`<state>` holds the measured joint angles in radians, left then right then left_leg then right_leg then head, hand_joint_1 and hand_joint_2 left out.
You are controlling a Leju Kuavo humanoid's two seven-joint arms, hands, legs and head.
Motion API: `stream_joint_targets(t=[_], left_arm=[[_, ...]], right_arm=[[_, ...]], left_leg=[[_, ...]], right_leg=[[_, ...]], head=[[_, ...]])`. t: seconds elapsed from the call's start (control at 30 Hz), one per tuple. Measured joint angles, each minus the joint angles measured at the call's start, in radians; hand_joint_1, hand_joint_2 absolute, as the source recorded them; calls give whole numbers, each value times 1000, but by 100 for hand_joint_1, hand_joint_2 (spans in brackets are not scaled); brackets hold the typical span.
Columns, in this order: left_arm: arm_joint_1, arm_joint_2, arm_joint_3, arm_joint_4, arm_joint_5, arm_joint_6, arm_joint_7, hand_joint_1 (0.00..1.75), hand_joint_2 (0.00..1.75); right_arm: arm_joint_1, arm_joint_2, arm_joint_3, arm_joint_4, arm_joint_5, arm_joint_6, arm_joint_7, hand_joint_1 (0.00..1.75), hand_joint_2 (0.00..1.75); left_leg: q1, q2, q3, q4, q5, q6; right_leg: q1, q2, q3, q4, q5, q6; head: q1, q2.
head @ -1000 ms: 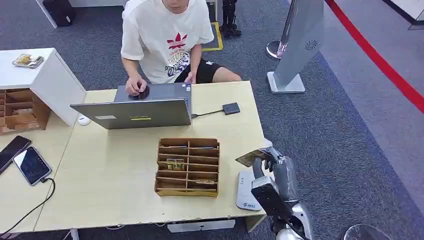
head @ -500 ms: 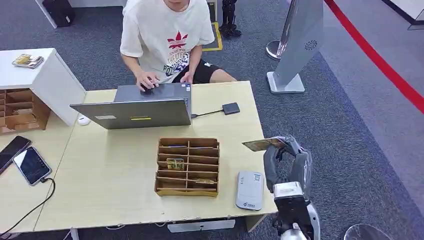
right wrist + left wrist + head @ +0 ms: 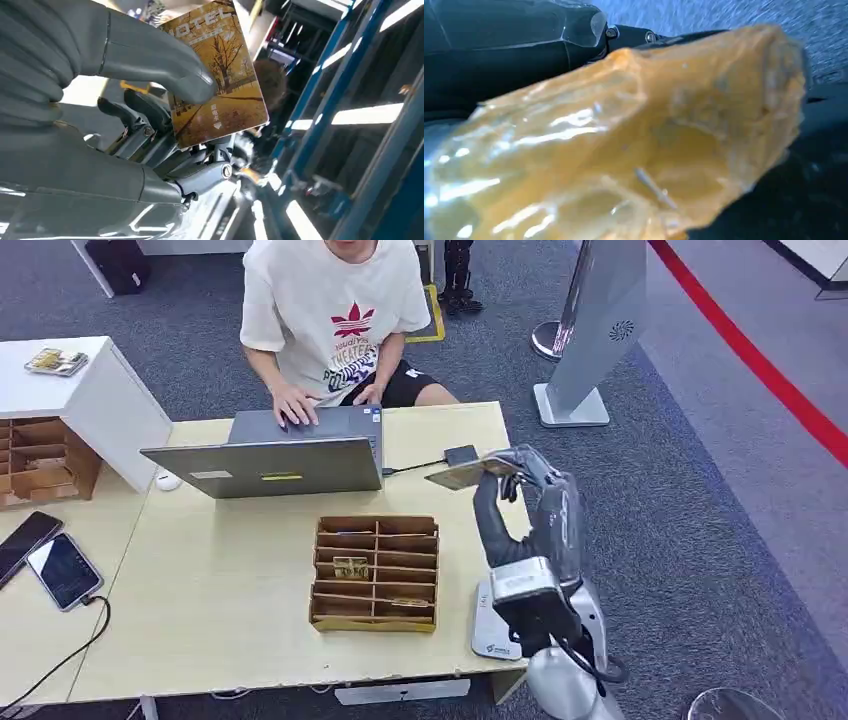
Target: Pass the card to the sensor for recognition and then transmit it.
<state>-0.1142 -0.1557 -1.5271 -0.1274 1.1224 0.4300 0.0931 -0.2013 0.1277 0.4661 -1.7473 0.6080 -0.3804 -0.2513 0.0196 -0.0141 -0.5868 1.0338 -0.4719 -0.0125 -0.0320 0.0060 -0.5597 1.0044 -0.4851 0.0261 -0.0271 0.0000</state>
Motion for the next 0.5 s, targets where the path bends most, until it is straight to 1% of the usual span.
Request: stream_joint_targets(t=[0.1, 0.3, 0.37, 0.43, 0.5], left_arm=[[-4, 1, -2, 0, -63, -12, 12, 0, 0], [-17, 7, -6, 0, -168, -47, 41, 0, 0], [-21, 7, -7, 0, -193, -56, 47, 0, 0], [-25, 9, -7, 0, -223, -70, 58, 0, 0], [-30, 10, -7, 0, -238, -78, 63, 0, 0]], right_arm=[[-124, 24, 28, 69, 45, 28, 55, 175, 175], [-291, 44, 50, 190, 136, 77, 137, 175, 175], [-329, 48, 50, 222, 160, 89, 159, 175, 175], [-373, 52, 50, 265, 195, 98, 194, 175, 175], [-408, 53, 47, 300, 218, 103, 211, 175, 175]], left_leg=[[0, 0, 0, 0, 2, 0], [0, -1, -1, 0, 2, 1], [0, -2, -1, 0, 2, 1], [0, -2, -1, 0, 2, 1], [0, -2, -1, 0, 2, 1]], right_leg=[[0, 0, -1, 0, 1, 0], [0, -1, -1, 0, 1, 0], [0, -2, 0, 0, 1, 0], [0, -1, -1, 0, 2, 0], [0, -1, -1, 0, 2, 0]], head=[[0, 0], [0, 0], [0, 0], [0, 0], [0, 0]])
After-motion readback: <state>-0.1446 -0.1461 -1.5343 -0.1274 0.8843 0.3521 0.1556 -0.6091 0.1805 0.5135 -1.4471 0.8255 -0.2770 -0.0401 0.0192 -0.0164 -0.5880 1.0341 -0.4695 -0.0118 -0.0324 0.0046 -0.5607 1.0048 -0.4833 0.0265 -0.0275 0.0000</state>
